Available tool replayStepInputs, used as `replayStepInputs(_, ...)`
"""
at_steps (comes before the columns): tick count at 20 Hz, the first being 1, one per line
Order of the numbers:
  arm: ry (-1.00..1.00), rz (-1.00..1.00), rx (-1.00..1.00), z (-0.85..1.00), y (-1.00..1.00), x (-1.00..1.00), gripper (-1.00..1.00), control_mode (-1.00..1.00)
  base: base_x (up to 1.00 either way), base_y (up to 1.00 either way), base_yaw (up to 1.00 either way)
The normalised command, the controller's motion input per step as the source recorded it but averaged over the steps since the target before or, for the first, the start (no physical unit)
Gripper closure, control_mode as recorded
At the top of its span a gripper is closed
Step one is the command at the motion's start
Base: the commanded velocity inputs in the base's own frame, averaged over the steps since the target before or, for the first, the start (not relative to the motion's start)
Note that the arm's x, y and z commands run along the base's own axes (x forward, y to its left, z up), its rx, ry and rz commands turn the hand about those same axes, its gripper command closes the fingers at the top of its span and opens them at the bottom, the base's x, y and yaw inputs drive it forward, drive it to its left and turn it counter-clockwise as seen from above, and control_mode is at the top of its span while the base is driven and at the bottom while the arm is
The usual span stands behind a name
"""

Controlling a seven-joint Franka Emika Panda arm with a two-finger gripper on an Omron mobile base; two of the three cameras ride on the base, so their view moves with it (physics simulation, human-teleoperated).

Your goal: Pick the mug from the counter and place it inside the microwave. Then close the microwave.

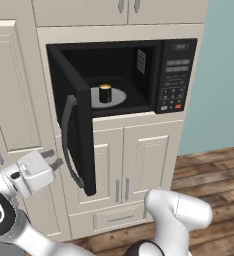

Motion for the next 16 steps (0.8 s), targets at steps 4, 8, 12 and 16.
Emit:
replayStepInputs(4, 0.0, 0.0, 0.0, 0.01, -0.02, 0.14, -1.0, -1.0, 0.0, 0.0, 0.0)
replayStepInputs(8, 0.0, 0.0, 0.0, 0.14, -0.3, -0.04, -1.0, -1.0, 0.0, 0.0, 0.0)
replayStepInputs(12, 0.0, 0.0, 0.0, 0.04, -0.42, 0.0, -1.0, -1.0, 0.0, 0.0, 0.0)
replayStepInputs(16, 0.0, 0.0, 0.0, 0.0, -0.52, 0.0, -1.0, -1.0, 0.0, 0.0, 0.0)
